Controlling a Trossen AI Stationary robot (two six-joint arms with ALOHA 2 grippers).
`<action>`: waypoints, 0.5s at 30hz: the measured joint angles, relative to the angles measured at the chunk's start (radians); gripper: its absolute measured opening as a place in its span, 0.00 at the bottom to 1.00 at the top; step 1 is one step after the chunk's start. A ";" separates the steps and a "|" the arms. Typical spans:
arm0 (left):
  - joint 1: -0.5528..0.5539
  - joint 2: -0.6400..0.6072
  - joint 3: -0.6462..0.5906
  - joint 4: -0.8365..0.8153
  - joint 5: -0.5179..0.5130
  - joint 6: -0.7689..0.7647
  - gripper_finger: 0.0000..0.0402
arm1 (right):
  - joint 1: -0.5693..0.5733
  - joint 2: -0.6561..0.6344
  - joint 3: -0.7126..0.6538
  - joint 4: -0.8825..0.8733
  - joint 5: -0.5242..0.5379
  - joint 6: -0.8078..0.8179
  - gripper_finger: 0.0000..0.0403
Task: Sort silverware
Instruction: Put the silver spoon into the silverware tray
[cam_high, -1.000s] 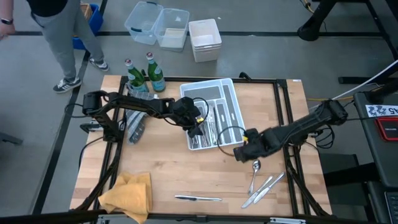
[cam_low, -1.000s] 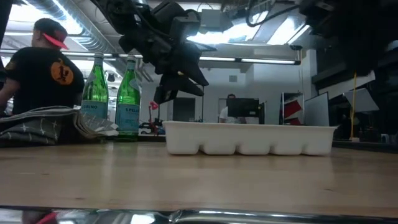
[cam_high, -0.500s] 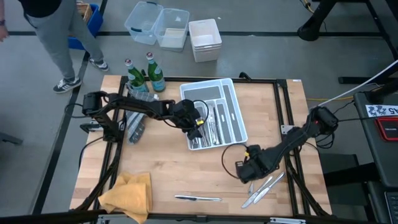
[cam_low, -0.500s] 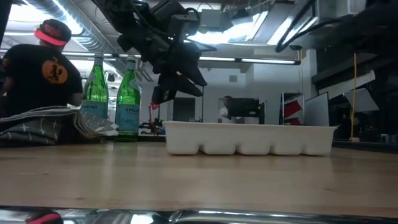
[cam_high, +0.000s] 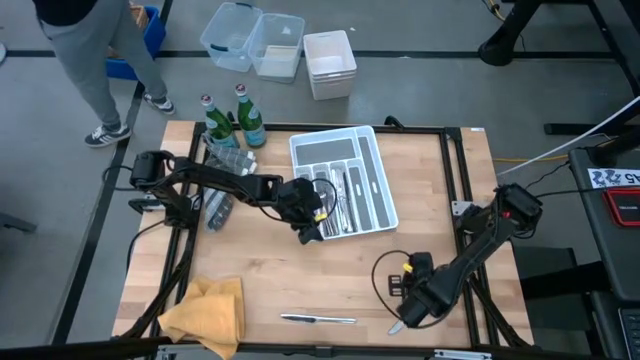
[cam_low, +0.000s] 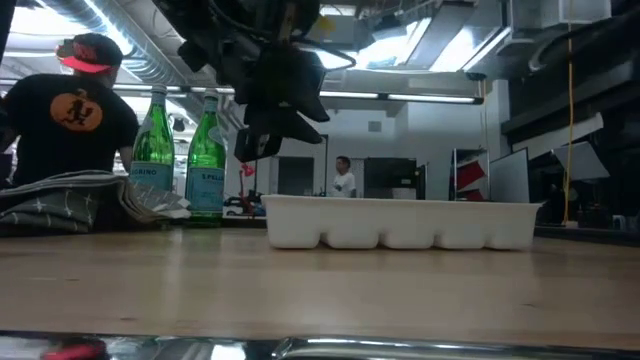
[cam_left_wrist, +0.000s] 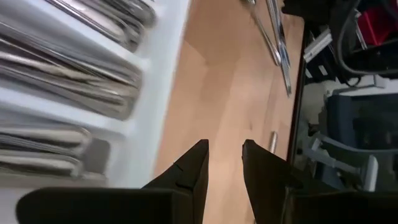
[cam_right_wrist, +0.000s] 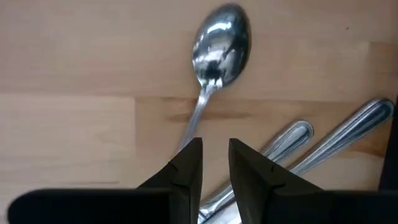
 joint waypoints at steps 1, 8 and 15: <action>-0.010 0.000 0.000 0.000 0.000 -0.007 0.21 | 0.006 0.008 0.000 0.007 0.000 0.000 0.20; -0.100 0.000 0.000 0.001 0.000 -0.052 0.21 | 0.021 0.086 0.000 0.037 0.030 0.000 0.20; -0.185 0.000 0.000 0.001 0.000 -0.053 0.21 | 0.019 0.149 0.000 0.052 0.048 0.000 0.20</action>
